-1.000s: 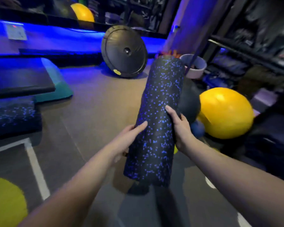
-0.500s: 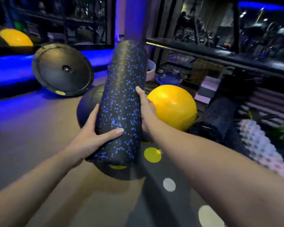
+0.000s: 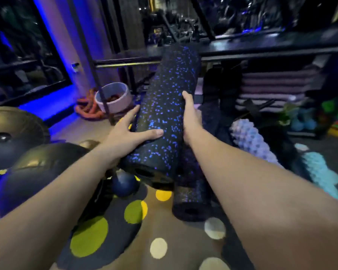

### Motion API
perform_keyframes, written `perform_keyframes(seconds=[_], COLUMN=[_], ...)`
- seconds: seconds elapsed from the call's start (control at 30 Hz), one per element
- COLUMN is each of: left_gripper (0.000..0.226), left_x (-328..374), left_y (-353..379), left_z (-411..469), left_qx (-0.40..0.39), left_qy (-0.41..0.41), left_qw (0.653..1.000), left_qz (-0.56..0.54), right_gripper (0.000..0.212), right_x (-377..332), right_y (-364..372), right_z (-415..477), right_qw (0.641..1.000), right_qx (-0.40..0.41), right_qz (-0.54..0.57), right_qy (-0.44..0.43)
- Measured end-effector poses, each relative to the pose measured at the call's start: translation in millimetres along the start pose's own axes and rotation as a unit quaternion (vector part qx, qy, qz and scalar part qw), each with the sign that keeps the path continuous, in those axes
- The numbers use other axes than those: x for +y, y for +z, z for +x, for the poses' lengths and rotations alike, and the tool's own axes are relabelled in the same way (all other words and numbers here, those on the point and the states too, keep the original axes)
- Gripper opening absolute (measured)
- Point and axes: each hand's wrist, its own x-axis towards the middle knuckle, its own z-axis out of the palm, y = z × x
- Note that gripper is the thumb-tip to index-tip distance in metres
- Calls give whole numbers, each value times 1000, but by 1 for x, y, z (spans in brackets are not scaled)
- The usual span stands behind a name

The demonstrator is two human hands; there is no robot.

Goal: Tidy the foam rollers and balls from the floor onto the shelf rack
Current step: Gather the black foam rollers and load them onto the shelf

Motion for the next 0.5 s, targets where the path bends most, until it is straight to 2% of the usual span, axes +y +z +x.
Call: perform_keyframes(seconds=[0.03,0.1,0.17,0.2,0.27,0.33,0.4,0.43,0.5], left_gripper=[125,120,127,125,98,64,40,34,31], left_x=[11,30,36,34,23,4,-12,-21,-27], left_y=[27,82,128,146,172,189,196,196,188], left_z=[11,26,37,43,46,44,33,31,31], left_qx=[-12,-24,-15,-5,-7,-64,-122,-116,-69], left_qy=[2,1,9,19,27,24,44,54,-2], left_qw=[1000,1000,999,998,996,990,971,970,993], left_qz=[-2,8,38,63,86,120,199,205,91], right_gripper=[105,87,68,66,57,46,42,41,40], right_x=[-16,-35,-38,-34,-20,-12,-14,-14,-12], right_y=[-27,-82,-126,-143,-169,-181,-178,-172,-153], right_z=[6,20,30,32,36,37,34,36,35], right_qw=[999,985,961,947,923,896,867,857,843], right_qx=[38,121,170,184,179,156,129,127,128], right_qz=[-27,-113,-206,-258,-341,-413,-481,-499,-522], right_qy=[-8,-46,-72,-61,-5,39,36,23,-9])
